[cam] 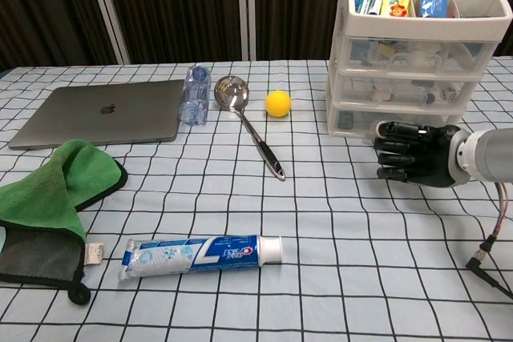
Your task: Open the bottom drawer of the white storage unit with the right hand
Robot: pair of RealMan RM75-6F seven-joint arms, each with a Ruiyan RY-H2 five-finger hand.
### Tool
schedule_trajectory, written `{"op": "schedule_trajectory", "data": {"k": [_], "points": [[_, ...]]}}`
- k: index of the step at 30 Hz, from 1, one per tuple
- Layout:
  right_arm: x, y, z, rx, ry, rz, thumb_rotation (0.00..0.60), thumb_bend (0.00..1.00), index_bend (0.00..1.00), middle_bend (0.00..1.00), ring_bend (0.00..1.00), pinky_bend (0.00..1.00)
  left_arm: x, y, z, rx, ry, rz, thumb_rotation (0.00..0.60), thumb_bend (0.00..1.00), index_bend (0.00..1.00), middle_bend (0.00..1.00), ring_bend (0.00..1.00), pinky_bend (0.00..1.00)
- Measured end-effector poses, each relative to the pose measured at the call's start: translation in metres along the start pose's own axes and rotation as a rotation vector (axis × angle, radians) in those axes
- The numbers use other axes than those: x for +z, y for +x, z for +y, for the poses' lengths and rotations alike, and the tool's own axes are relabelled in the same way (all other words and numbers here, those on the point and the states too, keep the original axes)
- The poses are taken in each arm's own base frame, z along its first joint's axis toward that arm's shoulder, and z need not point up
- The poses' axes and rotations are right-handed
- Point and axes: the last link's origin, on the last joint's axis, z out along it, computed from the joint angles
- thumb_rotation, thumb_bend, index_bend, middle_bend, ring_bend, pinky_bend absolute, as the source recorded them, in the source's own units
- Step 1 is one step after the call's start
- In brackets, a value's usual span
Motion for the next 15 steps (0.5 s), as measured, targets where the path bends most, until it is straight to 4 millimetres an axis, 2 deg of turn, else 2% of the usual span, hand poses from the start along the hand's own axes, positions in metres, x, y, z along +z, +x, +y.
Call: {"op": "schedule_trajectory", "data": {"k": [15], "points": [[0.0062,0.0064,-0.002,-0.005,0.026,0.033,0.6,0.59,0.05,0.98,0.98,0.88,0.001,-0.003,0.0014,-0.005,-0.007,-0.02,0.6,0.0,0.0,0.0,0.0,0.0]]}}
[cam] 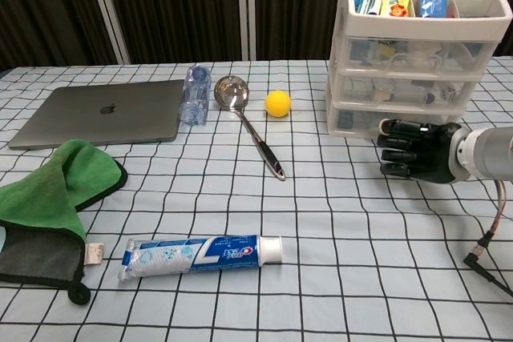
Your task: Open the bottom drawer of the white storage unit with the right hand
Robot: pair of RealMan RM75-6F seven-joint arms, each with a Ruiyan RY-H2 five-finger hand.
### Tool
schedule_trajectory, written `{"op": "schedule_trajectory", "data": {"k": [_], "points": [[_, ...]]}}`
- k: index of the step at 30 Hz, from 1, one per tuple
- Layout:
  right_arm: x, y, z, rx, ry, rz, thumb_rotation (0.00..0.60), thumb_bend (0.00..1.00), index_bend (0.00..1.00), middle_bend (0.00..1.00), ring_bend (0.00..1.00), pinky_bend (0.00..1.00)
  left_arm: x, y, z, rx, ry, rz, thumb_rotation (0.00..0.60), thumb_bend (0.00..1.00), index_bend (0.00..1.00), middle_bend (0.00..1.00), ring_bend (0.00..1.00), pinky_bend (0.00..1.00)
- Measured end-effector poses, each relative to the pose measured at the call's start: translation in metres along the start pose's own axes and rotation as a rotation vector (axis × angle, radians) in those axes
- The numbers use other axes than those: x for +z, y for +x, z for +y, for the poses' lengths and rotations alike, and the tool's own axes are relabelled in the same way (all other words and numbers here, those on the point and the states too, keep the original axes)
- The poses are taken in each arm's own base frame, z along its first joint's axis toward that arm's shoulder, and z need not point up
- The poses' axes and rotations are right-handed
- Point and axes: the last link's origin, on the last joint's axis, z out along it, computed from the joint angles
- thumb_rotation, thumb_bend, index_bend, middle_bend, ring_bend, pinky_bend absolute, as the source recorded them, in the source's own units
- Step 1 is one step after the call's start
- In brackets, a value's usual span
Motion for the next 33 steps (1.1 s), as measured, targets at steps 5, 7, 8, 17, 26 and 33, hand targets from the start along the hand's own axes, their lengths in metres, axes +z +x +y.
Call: {"op": "schedule_trajectory", "data": {"k": [5,7,8,17,26,33], "points": [[0.003,0.003,0.001,0.011,-0.004,0.012,0.6,0.59,0.06,0.98,0.98,0.88,0.0,-0.001,0.0,-0.001,-0.003,-0.01,0.6,0.0,0.0,0.0,0.0,0.0],[0.003,0.003,0.001,0.013,-0.003,0.016,0.6,0.59,0.06,0.98,0.98,0.88,0.0,-0.001,0.0,0.0,-0.005,-0.014,0.6,0.0,0.0,0.0,0.0,0.0],[0.003,0.004,0.001,0.014,-0.002,0.021,0.6,0.6,0.06,0.98,0.98,0.88,0.0,-0.001,0.0,0.0,-0.007,-0.014,0.6,0.0,0.0,0.0,0.0,0.0],[0.001,0.01,0.003,0.041,-0.006,0.06,0.6,0.59,0.06,0.98,0.98,0.88,-0.001,-0.001,0.002,-0.003,-0.013,-0.014,0.6,0.0,0.0,0.0,0.0,0.0],[-0.003,0.009,-0.001,0.039,0.029,0.075,0.6,0.6,0.07,0.98,0.98,0.88,-0.003,0.0,0.003,-0.008,-0.02,-0.01,0.6,0.0,0.0,0.0,0.0,0.0],[-0.001,0.01,0.0,0.059,0.032,0.075,0.6,0.61,0.11,0.98,0.98,0.88,-0.002,-0.001,0.004,-0.007,-0.023,-0.015,0.6,0.0,0.0,0.0,0.0,0.0]]}}
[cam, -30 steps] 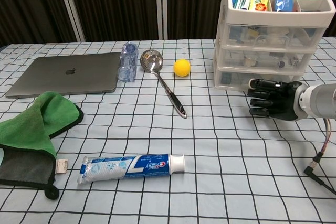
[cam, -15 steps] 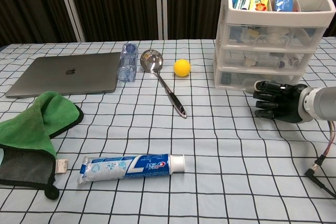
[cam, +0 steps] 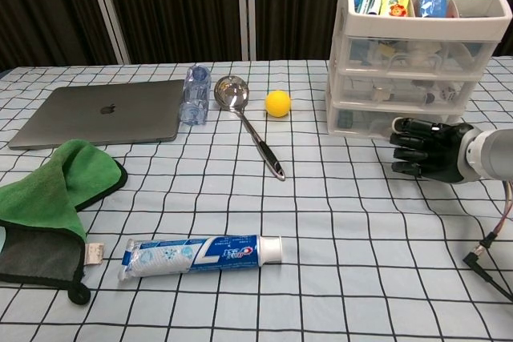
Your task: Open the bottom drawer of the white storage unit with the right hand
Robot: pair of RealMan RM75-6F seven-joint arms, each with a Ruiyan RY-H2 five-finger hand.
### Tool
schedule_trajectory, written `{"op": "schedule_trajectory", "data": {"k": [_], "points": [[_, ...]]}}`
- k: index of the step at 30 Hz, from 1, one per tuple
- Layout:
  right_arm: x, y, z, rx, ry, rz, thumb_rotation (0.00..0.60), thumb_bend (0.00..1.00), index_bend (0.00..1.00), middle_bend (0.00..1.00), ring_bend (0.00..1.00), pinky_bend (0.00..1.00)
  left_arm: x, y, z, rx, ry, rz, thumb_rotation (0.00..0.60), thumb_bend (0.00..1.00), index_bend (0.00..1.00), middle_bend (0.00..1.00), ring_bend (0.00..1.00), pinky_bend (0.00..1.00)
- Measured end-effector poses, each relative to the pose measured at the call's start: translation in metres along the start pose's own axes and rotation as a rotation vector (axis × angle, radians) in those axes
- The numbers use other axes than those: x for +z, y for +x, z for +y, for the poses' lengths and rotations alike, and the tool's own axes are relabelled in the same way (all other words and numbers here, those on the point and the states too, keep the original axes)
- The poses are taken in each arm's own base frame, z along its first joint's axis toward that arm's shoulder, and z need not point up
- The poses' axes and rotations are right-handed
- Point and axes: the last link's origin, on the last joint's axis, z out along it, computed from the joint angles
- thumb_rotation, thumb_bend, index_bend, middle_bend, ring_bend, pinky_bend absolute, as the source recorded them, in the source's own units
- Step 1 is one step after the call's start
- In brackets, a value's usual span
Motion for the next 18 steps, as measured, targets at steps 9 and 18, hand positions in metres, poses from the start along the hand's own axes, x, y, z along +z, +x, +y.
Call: {"op": "schedule_trajectory", "data": {"k": [9,18], "points": [[0.008,-0.005,0.002,0.055,-0.018,-0.021,0.6,0.61,0.19,0.98,0.98,0.88,0.0,-0.003,0.002,0.003,-0.011,-0.011,0.6,0.0,0.0,0.0,0.0,0.0],[0.012,-0.005,0.002,0.144,-0.059,-0.055,0.6,0.61,0.23,0.98,0.98,0.88,0.0,-0.003,0.002,0.003,-0.012,-0.013,0.6,0.0,0.0,0.0,0.0,0.0]]}}
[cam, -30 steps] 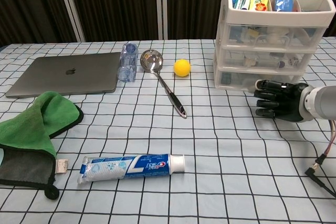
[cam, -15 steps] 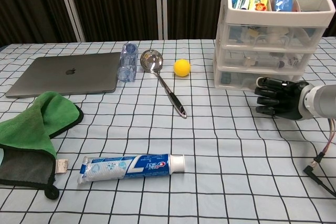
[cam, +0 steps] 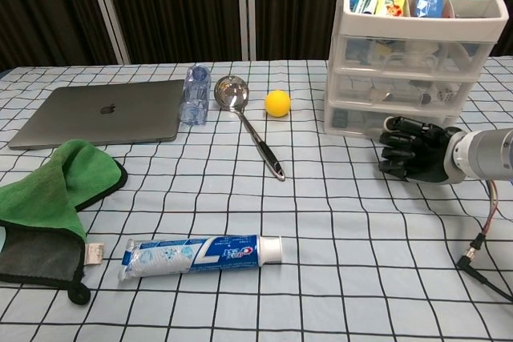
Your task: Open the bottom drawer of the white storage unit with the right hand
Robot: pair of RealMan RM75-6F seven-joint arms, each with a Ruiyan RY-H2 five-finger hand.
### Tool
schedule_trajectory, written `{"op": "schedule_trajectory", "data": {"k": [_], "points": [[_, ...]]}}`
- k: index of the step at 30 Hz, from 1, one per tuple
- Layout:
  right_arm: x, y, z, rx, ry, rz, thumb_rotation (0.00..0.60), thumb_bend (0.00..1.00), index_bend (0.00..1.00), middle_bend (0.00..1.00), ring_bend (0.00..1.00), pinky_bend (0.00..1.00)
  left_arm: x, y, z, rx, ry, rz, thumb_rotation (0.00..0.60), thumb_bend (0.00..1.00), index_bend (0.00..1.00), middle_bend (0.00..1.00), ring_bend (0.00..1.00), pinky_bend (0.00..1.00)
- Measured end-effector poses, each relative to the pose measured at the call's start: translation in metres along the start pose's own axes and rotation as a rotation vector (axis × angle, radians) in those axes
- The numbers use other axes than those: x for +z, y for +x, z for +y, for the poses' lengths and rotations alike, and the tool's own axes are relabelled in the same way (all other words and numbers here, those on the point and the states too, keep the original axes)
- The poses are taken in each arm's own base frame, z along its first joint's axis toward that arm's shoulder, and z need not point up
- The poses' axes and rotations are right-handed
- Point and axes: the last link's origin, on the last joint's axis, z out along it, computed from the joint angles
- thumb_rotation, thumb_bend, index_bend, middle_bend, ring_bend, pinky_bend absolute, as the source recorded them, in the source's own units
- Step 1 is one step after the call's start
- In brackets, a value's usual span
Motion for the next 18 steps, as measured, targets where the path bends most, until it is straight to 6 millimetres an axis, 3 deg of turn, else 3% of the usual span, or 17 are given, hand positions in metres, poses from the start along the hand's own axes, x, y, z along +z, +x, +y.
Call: {"op": "schedule_trajectory", "data": {"k": [18], "points": [[-0.01,-0.003,0.012,-0.01,-0.047,-0.046,0.6,0.61,0.25,0.98,0.98,0.88,-0.003,0.001,0.003,0.004,-0.011,0.002,0.6,0.0,0.0,0.0,0.0,0.0]]}}
